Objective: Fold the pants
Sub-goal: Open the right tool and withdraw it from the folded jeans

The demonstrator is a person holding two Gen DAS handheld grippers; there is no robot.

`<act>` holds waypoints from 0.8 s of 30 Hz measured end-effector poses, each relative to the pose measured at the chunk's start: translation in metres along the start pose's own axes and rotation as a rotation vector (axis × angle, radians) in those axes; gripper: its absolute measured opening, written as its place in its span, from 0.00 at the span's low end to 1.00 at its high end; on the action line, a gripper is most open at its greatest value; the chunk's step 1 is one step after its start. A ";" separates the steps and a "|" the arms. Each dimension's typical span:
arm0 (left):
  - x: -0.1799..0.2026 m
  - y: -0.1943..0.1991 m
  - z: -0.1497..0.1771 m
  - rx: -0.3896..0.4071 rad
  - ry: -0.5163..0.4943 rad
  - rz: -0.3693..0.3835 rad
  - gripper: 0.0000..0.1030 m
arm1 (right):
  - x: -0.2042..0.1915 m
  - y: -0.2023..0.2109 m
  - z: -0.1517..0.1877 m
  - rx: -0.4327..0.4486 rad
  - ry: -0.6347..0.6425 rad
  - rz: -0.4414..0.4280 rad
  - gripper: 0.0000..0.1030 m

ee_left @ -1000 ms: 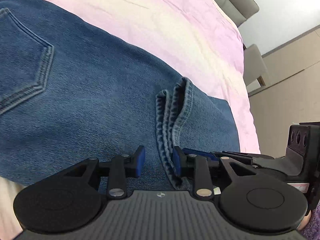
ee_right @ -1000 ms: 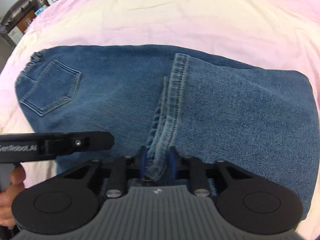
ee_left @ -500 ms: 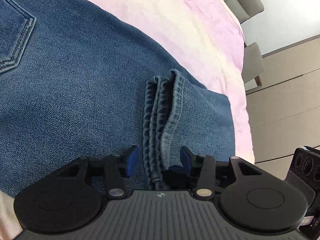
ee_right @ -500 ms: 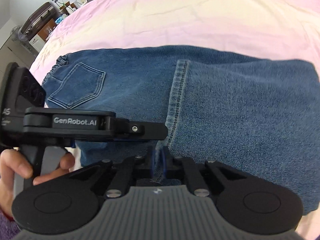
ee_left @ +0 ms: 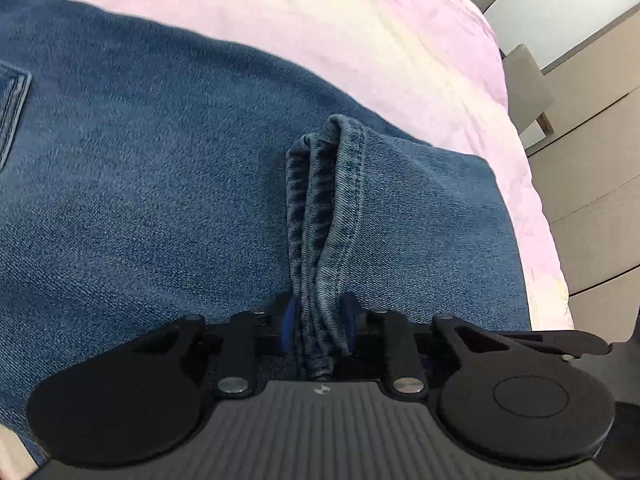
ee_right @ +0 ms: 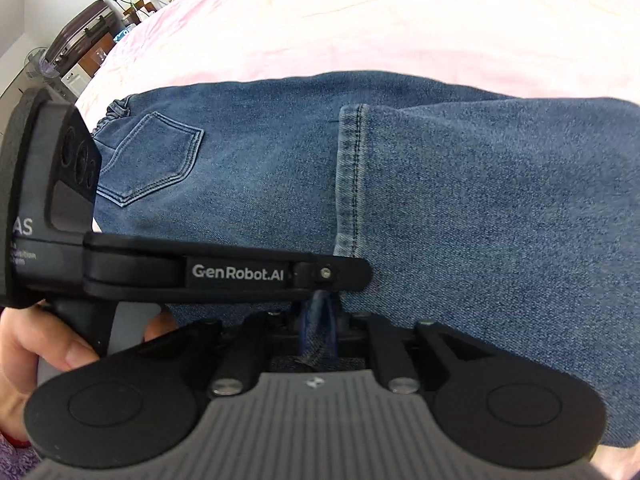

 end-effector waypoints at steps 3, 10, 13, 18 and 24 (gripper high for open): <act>0.012 0.008 -0.005 0.055 -0.063 -0.021 0.15 | 0.007 0.025 0.002 0.038 0.023 0.027 0.36; 0.046 0.064 -0.038 0.278 -0.152 0.033 0.12 | 0.067 0.104 0.002 0.184 0.039 0.200 0.40; 0.032 0.057 -0.039 0.255 -0.149 -0.022 0.12 | 0.096 0.122 -0.004 0.198 0.005 0.260 0.38; 0.000 0.016 -0.020 0.078 -0.078 -0.083 0.12 | 0.127 0.134 -0.012 0.195 0.013 0.335 0.29; 0.000 0.002 -0.013 0.028 -0.079 -0.109 0.13 | 0.139 0.112 -0.049 0.166 0.177 0.427 0.15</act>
Point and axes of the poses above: each gripper's, at about its wrist camera, not at the fingertips, and y roughly against the way its jaws point, x to its right, z to its underside, the point moved 9 cm from there along -y, roughly the way its jaws point, and after that the axes turned 6 degrees about -y, right-handed, at the moved point
